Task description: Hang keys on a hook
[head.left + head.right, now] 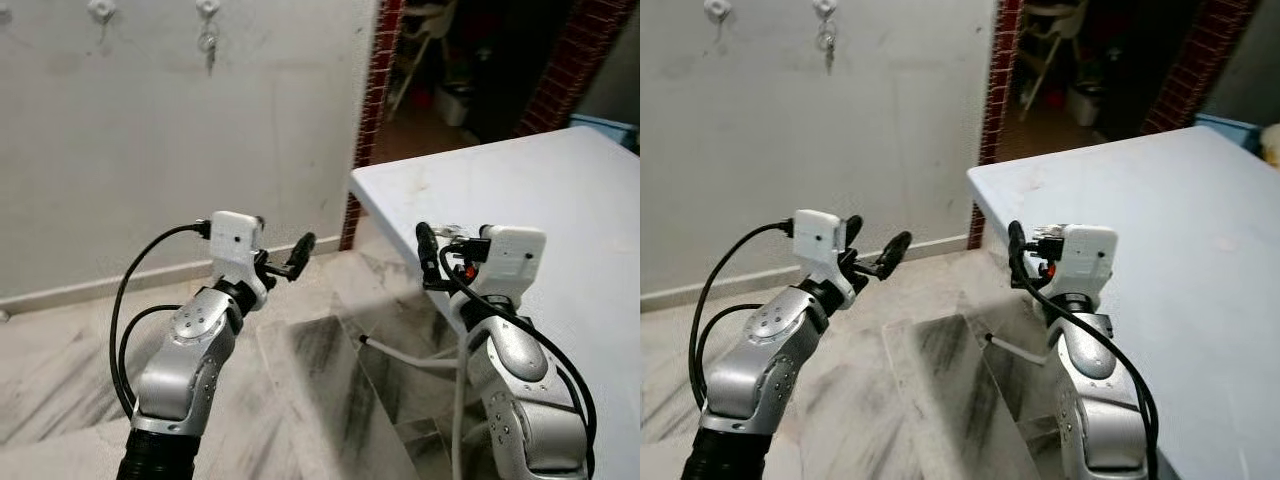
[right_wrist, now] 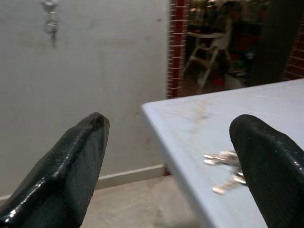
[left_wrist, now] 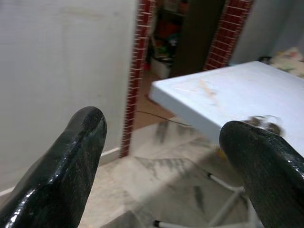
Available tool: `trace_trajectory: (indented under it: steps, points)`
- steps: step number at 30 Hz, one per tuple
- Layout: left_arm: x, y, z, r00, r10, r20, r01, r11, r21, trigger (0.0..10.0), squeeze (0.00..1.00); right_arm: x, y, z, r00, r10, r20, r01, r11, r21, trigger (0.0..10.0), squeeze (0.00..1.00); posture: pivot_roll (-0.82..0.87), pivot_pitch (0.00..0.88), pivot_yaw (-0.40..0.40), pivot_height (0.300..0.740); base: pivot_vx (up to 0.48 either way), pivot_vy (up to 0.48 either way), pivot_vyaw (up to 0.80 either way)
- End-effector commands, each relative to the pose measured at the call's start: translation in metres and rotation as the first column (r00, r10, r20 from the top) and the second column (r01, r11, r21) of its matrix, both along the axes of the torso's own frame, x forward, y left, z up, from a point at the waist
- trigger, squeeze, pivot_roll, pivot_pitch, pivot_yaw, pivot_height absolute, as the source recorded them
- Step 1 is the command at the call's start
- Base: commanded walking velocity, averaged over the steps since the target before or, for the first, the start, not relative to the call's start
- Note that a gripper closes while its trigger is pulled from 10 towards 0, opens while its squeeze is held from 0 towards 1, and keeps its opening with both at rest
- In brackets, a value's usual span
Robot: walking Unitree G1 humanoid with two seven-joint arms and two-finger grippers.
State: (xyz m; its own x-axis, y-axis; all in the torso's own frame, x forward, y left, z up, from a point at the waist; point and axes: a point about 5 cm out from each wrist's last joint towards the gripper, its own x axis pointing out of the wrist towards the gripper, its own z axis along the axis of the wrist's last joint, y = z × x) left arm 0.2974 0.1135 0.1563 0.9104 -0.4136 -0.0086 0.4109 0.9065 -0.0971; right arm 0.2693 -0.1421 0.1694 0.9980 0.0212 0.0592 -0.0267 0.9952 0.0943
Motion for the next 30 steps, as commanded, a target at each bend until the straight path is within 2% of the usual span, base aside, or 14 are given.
trace_trajectory:
  steps: [1,10,14,24,30]
  points:
    - [0.0002,0.0005,0.0035,1.000,0.001,0.009,-0.001,1.000,0.001,10.0,0.00,0.0008,-0.0006,0.0028,1.000,-0.008,0.012,0.008,1.000,-0.004,10.0,0.00,0.13,0.000,-0.051,0.740,0.330,0.000,0.00]
    - [-0.0006,0.0004,0.0018,1.000,0.003,0.000,-0.003,1.000,0.005,10.0,0.00,0.0000,-0.0009,0.0027,1.000,-0.011,0.012,0.012,1.000,-0.004,10.0,0.00,0.13,0.000,-0.049,0.740,0.329,0.000,0.00]
    - [0.0000,0.0004,-0.0007,1.000,0.021,-0.005,-0.021,1.000,0.016,10.0,0.00,-0.0001,-0.0014,0.0024,1.000,-0.014,0.011,0.014,1.000,-0.005,10.0,0.00,0.13,0.000,-0.049,0.740,0.000,0.000,0.00]
    - [-0.0017,-0.0033,0.0000,1.000,-0.007,-0.004,0.008,1.000,0.009,10.0,0.00,0.0001,-0.0016,0.0026,1.000,-0.013,0.010,0.013,1.000,-0.009,10.0,0.00,0.13,0.000,-0.054,0.740,0.000,0.000,0.00]
    - [-0.0025,-0.0043,-0.0004,1.000,-0.013,-0.006,0.013,1.000,0.006,10.0,0.00,0.0003,-0.0021,0.0014,1.000,-0.013,0.004,0.013,1.000,-0.014,10.0,0.00,0.13,0.000,-0.056,0.740,0.000,-0.299,0.00]
